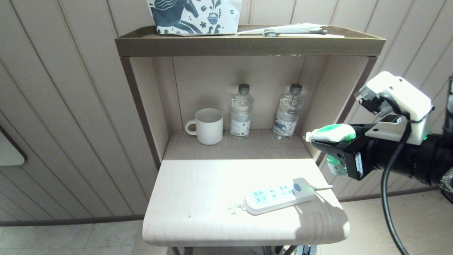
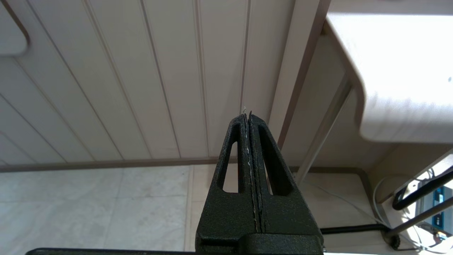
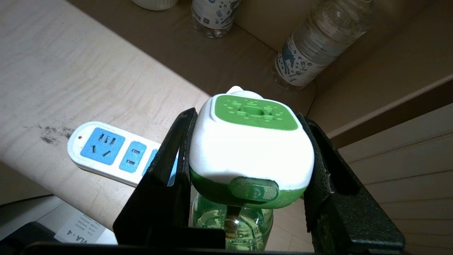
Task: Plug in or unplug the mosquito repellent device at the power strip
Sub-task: Place the mosquito repellent liquid on the table
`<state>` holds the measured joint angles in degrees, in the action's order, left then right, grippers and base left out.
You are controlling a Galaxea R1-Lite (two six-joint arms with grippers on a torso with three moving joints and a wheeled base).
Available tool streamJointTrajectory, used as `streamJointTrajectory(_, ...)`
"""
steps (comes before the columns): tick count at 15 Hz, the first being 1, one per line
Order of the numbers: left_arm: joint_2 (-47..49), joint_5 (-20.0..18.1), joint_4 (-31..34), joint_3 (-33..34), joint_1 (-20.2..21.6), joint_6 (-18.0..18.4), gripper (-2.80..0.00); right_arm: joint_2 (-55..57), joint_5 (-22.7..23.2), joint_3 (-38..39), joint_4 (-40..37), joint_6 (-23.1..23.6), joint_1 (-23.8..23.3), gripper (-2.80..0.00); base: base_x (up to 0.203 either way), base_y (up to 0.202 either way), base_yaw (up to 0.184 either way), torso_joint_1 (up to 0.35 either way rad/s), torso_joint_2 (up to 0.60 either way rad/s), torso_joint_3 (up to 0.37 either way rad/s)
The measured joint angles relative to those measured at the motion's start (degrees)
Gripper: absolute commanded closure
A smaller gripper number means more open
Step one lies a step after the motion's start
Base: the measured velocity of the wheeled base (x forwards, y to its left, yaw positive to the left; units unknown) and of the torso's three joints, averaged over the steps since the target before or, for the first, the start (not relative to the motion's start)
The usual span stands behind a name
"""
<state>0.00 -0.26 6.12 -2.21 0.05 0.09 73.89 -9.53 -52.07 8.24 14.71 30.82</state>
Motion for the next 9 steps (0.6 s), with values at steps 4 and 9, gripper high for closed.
streamJointTrajectory(4,0.0,0.0,0.0,0.0,0.0,0.0,0.0,-0.4,0.0,0.0,-0.1,0.0,0.0,0.0,0.0,0.0,0.0,-0.18,0.43,0.249)
streamJointTrajectory(9,0.0,0.0,0.0,0.0,0.0,0.0,0.0,0.0,0.4,0.1,1.3,-1.4,1.6,0.0,0.0,0.0,0.0,-0.027,0.06,0.038)
